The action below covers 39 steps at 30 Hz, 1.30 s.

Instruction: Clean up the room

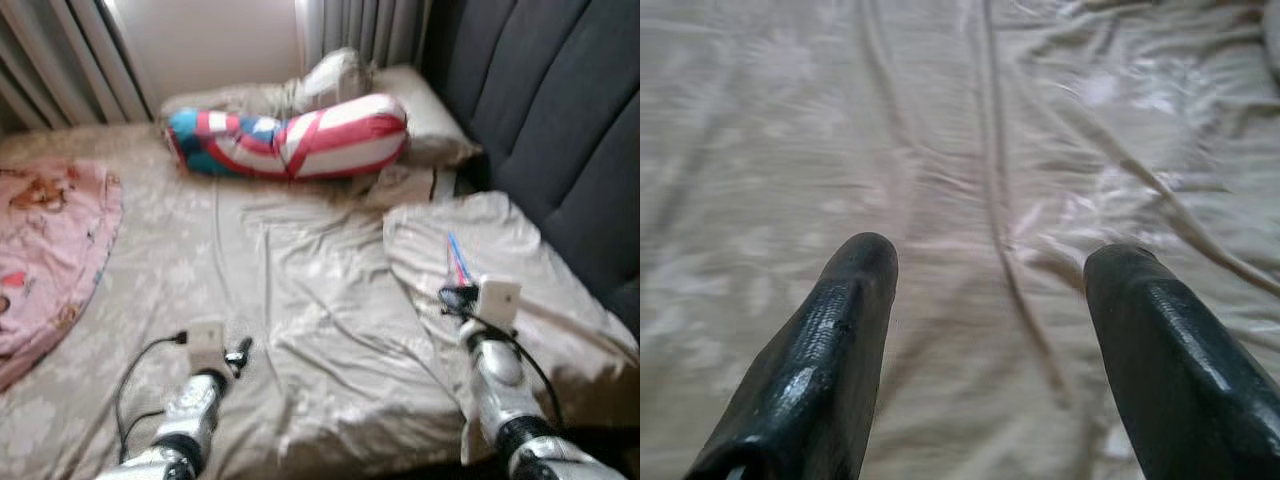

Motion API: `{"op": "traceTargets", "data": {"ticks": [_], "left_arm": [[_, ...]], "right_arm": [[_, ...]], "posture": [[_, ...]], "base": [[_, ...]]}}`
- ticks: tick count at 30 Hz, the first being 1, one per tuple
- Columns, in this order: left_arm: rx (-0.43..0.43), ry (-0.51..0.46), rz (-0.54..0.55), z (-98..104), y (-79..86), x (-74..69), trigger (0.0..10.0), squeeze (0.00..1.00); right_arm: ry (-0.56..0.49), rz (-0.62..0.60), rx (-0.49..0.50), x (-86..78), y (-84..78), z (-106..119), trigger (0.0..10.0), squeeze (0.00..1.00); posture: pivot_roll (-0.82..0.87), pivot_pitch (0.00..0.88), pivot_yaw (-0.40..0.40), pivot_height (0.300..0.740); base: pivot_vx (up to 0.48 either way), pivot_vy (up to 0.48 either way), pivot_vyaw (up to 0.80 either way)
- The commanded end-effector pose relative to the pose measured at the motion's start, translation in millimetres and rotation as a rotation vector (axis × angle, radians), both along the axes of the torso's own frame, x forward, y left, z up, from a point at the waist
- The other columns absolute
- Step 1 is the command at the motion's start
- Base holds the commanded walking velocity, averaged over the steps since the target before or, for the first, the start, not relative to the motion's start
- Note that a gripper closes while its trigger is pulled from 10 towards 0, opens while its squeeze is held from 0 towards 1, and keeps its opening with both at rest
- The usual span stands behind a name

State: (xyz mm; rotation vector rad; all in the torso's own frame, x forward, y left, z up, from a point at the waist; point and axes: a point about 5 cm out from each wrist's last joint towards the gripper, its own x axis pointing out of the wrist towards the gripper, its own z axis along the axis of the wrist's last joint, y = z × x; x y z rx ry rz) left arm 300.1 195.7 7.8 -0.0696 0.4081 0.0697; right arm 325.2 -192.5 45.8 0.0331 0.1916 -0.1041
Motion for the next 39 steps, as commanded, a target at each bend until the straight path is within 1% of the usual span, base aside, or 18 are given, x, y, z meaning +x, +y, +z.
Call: {"op": "traceTargets", "data": {"ticks": [1, 7, 12, 23, 31, 36, 39], "left_arm": [[-0.002, 0.027, -0.012, -5, -4.1, -4.0, 10.0, 0.0], [-0.003, 0.024, -0.012, -5, -4.0, -3.5, 10.0, 0.0], [-0.004, 0.022, -0.009, -4, -2.2, -3.3, 10.0, 0.0], [0.0, 0.024, -0.012, -5, -4.2, -3.3, 10.0, 0.0], [-0.002, 0.019, -0.014, -4, -5.5, -2.6, 10.0, 0.0], [-0.002, 0.013, -0.014, -3, -4.3, -2.4, 10.0, 0.0], [-0.002, 0.011, -0.012, -3, -3.1, -2.3, 10.0, 0.0]], "right_arm": [[-0.037, 0.024, -0.002, 5.1, 2.8, 8, 10.0, 0.0], [-0.046, 0.043, -0.001, 5.7, 5.0, 9, 10.0, 0.0], [-0.058, 0.082, -0.02, 6.5, 9.0, 11, 10.0, 0.0], [-0.068, 0.117, -0.011, 6.3, 13.7, 11, 10.0, 0.0], [-0.061, 0.106, -0.001, 5.6, 12.2, 10, 10.0, 0.0], [-0.071, 0.12, -0.014, 5.6, 12.7, 11, 10.0, 0.0], [-0.079, 0.135, -0.018, 5.8, 15.2, 12, 10.0, 0.0]], "posture": [[0.0, 0.0, 0.032, 0.74], [0.0, 0.0, 0.032, 0.74], [0.0, 0.0, 0.031, 0.74], [0.0, 0.0, 0.032, 0.74], [0.0, 0.0, 0.032, 0.74], [0.0, 0.0, 0.032, 0.74], [0.0, 0.0, 0.033, 0.74]], "base": [[0.0, 0.0, 0.0], [0.0, 0.0, 0.0], [0.0, 0.0, 0.0], [0.0, 0.0, 0.8], [0.0, 0.0, 0.0], [0.0, 0.0, 0.0], [0.0, 0.0, 0.8]]}}
